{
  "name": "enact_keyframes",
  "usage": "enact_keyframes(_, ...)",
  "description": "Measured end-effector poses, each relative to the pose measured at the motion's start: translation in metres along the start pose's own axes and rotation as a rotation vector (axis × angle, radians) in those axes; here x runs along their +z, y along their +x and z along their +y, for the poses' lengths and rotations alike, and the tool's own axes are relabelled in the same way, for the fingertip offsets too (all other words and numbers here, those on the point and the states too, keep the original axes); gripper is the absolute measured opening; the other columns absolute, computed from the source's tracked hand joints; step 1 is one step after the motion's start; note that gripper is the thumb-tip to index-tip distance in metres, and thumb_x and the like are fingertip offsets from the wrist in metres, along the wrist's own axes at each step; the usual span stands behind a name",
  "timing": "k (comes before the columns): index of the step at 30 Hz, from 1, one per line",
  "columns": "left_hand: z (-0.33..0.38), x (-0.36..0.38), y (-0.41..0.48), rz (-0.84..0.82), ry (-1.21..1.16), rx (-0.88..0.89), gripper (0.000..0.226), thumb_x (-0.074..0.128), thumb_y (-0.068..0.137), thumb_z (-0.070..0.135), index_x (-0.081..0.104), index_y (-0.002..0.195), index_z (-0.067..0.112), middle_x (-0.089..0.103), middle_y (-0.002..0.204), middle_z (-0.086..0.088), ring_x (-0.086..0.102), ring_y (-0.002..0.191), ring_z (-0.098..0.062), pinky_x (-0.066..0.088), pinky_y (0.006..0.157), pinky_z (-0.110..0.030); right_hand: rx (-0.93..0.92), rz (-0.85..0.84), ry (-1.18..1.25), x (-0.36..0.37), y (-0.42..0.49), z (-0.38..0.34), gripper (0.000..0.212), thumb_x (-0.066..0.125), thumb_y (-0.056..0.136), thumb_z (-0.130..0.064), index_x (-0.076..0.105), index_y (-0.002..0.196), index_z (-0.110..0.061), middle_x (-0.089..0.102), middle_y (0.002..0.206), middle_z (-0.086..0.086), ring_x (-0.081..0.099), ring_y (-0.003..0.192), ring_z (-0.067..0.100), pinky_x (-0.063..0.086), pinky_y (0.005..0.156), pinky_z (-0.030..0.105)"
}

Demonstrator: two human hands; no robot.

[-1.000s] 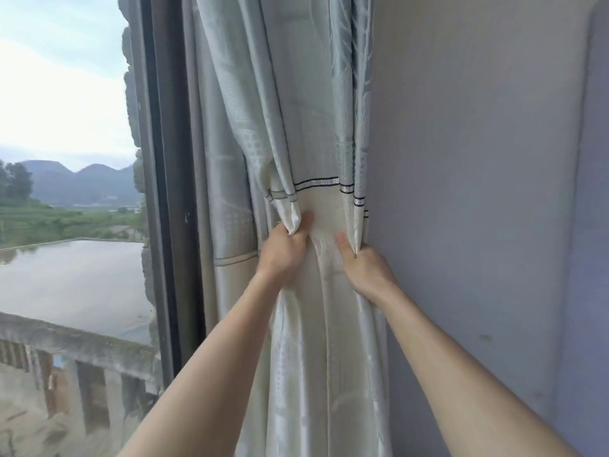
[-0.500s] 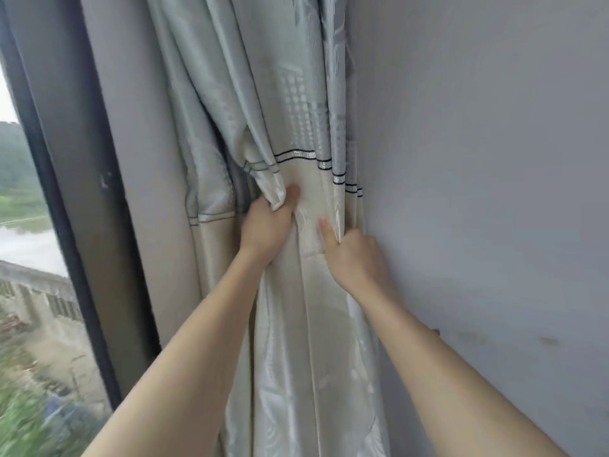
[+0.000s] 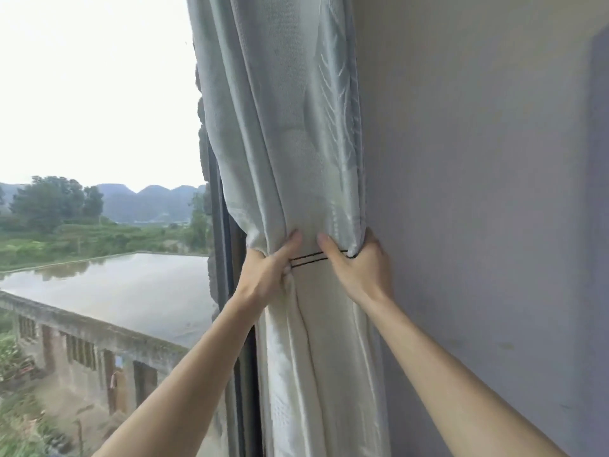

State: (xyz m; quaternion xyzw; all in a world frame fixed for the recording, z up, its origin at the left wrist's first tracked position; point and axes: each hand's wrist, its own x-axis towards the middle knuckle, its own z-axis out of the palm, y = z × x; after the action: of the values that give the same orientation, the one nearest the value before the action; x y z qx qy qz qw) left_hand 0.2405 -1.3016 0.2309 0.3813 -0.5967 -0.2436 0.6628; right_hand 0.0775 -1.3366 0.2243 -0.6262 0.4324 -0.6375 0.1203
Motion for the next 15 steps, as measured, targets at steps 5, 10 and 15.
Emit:
enact_keyframes(5, 0.077, -0.029, -0.063, 0.187, 0.016, 0.118, 0.095, 0.081, 0.066, 0.059, 0.033, 0.141, 0.027, 0.06, 0.127, 0.007, 0.062, 0.112, -0.011, 0.048, 0.102, -0.04, -0.14, 0.176, 0.092, -0.029, -0.059, -0.086, 0.078, 0.07, 0.071, -0.065, 0.043, 0.128, -0.02, 0.055, 0.117, 0.0, 0.058, 0.1, 0.019, 0.049, 0.083, 0.032)
enact_keyframes(10, 0.139, -0.048, -0.131, 0.28, 0.031, 0.257, 0.108, 0.076, 0.066, 0.068, 0.007, 0.147, 0.052, 0.041, 0.148, 0.004, 0.049, 0.128, -0.013, 0.04, 0.104, -0.031, -0.358, 0.326, 0.11, -0.064, -0.114, -0.152, 0.087, 0.068, 0.081, -0.055, 0.023, 0.146, -0.019, 0.04, 0.138, 0.002, 0.038, 0.125, 0.012, 0.029, 0.093, 0.014)
enact_keyframes(15, 0.204, -0.064, -0.159, 0.33, 0.157, 0.435, 0.091, 0.068, 0.079, 0.062, 0.002, 0.141, 0.065, 0.03, 0.157, -0.009, 0.034, 0.141, -0.022, 0.029, 0.102, -0.038, -0.506, 0.317, 0.016, -0.092, -0.134, -0.224, 0.08, 0.061, 0.087, -0.053, 0.016, 0.15, -0.036, 0.034, 0.15, 0.003, 0.047, 0.128, 0.021, 0.045, 0.093, 0.033)
